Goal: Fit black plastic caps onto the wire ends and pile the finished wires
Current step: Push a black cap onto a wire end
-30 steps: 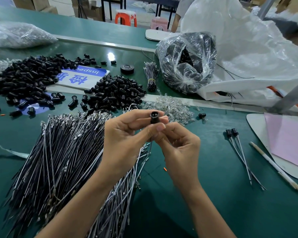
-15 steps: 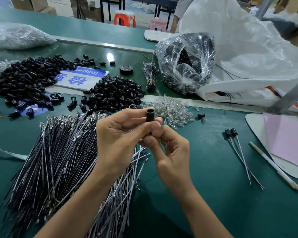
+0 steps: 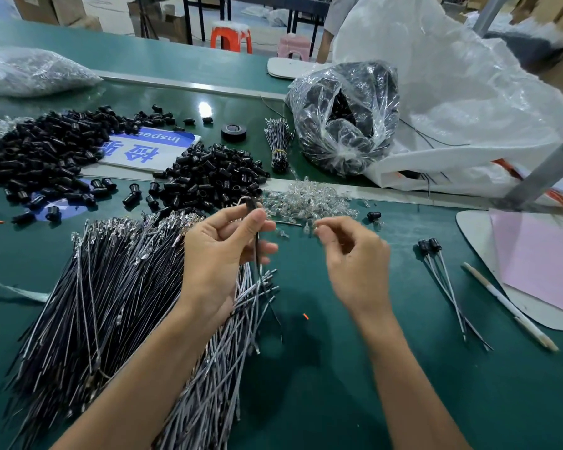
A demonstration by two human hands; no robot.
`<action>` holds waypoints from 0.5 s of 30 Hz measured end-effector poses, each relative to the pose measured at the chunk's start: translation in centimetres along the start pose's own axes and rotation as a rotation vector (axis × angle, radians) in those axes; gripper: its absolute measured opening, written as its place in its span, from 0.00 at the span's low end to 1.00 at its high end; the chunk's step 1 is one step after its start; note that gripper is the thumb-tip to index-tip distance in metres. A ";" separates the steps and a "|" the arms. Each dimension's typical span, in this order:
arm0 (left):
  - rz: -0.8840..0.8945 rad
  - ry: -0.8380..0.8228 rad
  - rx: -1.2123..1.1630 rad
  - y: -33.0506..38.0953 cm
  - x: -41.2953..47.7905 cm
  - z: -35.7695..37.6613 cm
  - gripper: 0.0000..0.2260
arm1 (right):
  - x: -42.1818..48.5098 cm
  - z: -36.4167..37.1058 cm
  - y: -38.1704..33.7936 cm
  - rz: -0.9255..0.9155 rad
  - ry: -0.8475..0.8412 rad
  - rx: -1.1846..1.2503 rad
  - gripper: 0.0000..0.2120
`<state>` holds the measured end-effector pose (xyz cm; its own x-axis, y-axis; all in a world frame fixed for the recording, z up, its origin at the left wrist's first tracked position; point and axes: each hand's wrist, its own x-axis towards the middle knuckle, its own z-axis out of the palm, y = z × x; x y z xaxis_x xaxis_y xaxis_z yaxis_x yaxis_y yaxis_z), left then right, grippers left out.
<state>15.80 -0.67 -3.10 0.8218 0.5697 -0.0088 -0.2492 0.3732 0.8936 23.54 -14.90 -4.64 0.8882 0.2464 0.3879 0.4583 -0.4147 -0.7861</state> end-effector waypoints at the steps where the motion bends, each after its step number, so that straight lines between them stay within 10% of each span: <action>1: -0.022 -0.011 0.040 -0.3 0.1 -0.1 0.13 | 0.8 -0.3 0.9 0.039 0.006 -0.155 0.04; 8: -0.079 -0.099 0.171 -1.1 0.3 -0.2 0.11 | 3.0 0.8 4.0 0.093 -0.162 -0.509 0.10; 15: -0.030 -0.142 0.299 -0.8 0.2 -0.3 0.07 | 2.5 -0.1 2.8 0.041 -0.087 -0.178 0.03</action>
<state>16.05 -0.64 -3.97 0.8951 0.4459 0.0066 -0.0794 0.1448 0.9863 27.09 -15.50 -5.81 0.9036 0.2977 0.3081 0.4272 -0.5725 -0.6998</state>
